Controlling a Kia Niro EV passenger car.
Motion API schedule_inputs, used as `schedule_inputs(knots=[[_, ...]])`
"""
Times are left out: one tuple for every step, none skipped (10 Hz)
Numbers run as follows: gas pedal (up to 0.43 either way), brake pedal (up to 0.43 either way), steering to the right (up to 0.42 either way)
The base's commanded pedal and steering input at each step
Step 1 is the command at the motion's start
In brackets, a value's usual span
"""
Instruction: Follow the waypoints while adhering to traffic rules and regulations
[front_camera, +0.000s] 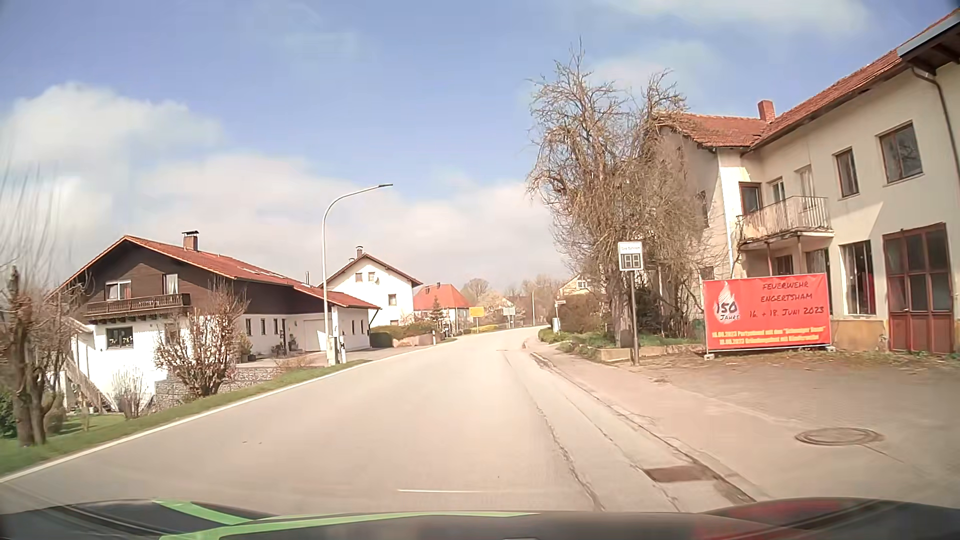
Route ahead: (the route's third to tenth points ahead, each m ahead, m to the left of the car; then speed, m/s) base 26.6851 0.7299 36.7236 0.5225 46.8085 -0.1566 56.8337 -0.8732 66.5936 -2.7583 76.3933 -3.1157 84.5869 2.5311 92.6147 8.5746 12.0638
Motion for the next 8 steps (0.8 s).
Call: schedule_inputs(knots=[[0.169, 0.0, 0.001], [0.169, 0.0, 0.001], [0.157, 0.0, 0.0], [0.157, 0.0, 0.0], [0.157, 0.0, -0.001], [0.157, 0.0, -0.001], [0.157, 0.0, -0.001], [0.157, 0.0, -0.001]])
